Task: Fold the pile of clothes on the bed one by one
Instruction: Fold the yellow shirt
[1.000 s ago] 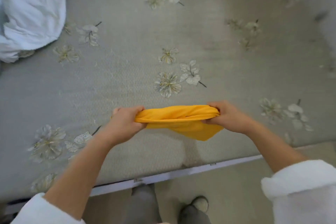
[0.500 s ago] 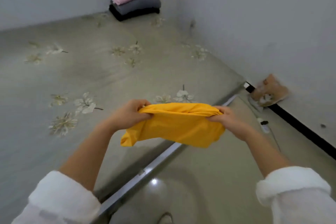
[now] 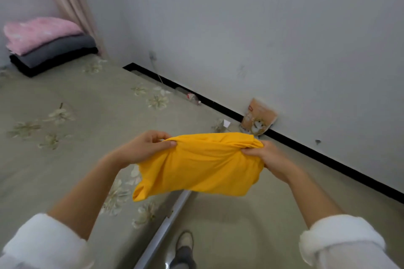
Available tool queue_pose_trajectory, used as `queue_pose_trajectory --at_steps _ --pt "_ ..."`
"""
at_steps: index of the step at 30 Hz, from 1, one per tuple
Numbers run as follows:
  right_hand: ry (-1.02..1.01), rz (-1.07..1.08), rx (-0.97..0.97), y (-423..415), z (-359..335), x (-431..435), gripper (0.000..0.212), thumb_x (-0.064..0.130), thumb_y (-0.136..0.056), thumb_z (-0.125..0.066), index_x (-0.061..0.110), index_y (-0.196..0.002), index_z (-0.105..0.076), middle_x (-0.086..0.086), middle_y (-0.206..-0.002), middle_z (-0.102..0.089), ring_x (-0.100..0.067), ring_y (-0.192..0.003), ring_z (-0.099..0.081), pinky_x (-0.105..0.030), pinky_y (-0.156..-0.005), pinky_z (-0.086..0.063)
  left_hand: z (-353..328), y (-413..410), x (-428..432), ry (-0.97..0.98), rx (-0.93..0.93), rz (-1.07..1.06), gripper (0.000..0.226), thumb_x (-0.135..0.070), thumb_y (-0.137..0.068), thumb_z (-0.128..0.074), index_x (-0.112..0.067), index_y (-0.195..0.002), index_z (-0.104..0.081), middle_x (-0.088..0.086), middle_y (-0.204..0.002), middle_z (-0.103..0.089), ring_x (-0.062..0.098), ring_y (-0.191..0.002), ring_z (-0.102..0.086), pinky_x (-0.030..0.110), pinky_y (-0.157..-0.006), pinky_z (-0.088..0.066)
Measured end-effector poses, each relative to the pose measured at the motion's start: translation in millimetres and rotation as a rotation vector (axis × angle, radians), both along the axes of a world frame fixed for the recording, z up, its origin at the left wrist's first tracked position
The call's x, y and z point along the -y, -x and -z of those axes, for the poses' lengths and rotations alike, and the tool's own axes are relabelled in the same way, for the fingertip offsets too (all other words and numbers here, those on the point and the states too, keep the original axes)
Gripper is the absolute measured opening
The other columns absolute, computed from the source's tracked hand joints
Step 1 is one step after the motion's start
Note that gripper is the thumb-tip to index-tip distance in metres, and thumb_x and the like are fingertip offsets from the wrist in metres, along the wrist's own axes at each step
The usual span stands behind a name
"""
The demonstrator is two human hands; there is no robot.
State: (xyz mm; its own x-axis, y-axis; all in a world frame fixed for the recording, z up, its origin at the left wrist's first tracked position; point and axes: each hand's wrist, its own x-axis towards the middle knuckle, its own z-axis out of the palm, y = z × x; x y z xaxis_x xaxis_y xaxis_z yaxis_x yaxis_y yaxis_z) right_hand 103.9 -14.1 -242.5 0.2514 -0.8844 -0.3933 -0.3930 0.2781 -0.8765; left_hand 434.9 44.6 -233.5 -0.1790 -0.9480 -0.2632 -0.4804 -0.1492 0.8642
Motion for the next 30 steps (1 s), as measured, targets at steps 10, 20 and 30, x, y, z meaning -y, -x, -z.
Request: queue_pose_trajectory --at_steps 10,20,30 --pt "0.115 0.074 0.001 43 -21 208 0.019 0.013 -0.082 -0.073 0.027 -0.094 -0.068 0.011 -0.091 -0.069 0.002 -0.077 -0.064 -0.011 -0.061 -0.049 -13 41 238 0.116 0.140 0.118 0.011 -0.029 -0.090 -0.064 -0.028 -0.099 -0.067 -0.004 -0.098 -0.069 0.009 -0.088 -0.065 0.030 -0.080 -0.052" --pt "0.199 0.032 0.006 106 -20 435 0.026 0.004 -0.076 -0.076 0.015 -0.099 -0.072 -0.001 -0.093 -0.072 -0.001 -0.075 -0.068 -0.013 -0.061 -0.051 -16 106 445 0.203 0.152 0.046 0.010 -0.028 -0.088 -0.065 -0.026 -0.098 -0.067 -0.005 -0.094 -0.069 0.009 -0.083 -0.065 0.025 -0.073 -0.052" --pt "0.233 -0.228 -0.061 110 -42 670 0.022 -0.001 -0.076 -0.075 0.009 -0.095 -0.072 0.002 -0.086 -0.071 0.000 -0.074 -0.064 -0.009 -0.061 -0.049 -10 138 599 0.169 0.177 -0.265 0.007 -0.027 -0.087 -0.067 -0.023 -0.091 -0.071 -0.004 -0.082 -0.071 0.011 -0.077 -0.066 0.025 -0.068 -0.051"
